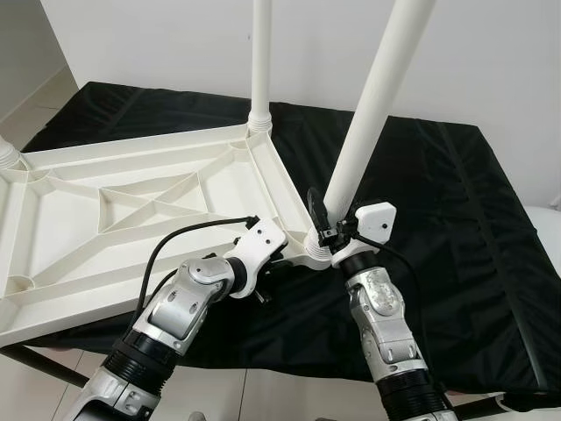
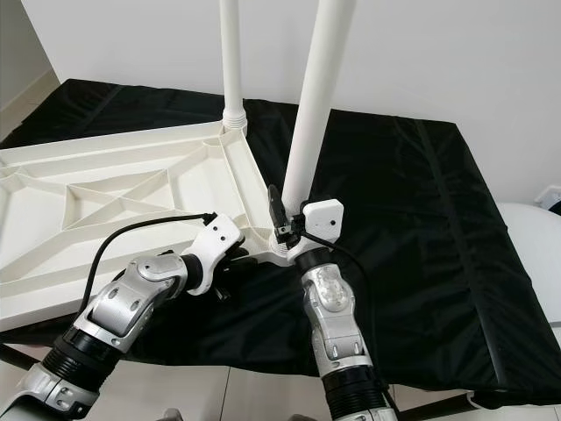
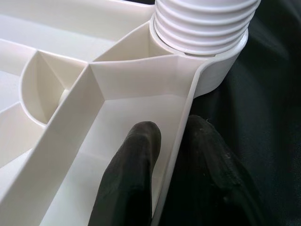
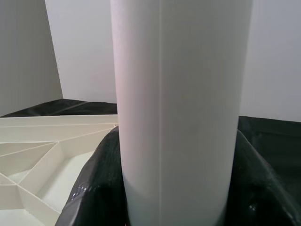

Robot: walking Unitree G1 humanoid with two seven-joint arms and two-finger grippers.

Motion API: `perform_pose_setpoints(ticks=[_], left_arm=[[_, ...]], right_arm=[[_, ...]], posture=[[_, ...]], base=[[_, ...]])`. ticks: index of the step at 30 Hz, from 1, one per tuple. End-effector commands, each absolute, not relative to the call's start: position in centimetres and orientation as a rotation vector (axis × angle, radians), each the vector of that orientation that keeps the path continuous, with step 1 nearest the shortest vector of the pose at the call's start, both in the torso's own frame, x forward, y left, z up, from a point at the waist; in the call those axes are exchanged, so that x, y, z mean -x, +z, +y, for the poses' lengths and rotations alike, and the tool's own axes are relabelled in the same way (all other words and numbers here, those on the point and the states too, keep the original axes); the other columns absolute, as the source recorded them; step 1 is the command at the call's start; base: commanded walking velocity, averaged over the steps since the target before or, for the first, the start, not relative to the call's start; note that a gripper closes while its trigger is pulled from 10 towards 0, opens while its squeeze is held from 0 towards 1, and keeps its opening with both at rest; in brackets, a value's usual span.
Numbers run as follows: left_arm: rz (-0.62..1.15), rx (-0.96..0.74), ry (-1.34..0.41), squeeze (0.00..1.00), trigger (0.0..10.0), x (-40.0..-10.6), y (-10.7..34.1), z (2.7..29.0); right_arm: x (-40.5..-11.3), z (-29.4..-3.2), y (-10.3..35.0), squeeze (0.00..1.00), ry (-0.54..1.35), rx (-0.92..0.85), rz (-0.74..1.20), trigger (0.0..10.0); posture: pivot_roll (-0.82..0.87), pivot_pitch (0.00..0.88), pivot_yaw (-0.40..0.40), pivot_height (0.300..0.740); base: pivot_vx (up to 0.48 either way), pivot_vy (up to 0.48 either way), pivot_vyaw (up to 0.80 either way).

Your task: Building children table

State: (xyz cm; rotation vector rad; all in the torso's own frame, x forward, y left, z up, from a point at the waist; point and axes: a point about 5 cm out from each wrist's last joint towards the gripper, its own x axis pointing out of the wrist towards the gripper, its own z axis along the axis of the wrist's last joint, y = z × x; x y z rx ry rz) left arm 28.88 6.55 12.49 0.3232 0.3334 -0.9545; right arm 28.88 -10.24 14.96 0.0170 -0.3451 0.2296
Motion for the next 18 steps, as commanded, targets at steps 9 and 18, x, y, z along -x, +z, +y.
perform_pose_setpoints(ticks=[9,18], left_arm=[[0.319,-0.323,-1.02,0.0,10.0,-28.48,12.92,5.97],[0.318,-0.323,-1.02,0.0,10.0,-28.49,12.97,6.01]], right_arm=[[-28.61,-10.67,12.01,0.0,0.2,0.019,-0.18,10.0],[-28.71,-10.73,12.04,0.0,0.201,0.032,-0.18,10.0]], posture=[[0.05,0.022,-0.045,0.74],[0.05,0.024,-0.044,0.74]], base=[[0.0,0.0,0.0],[0.0,0.0,0.0]])
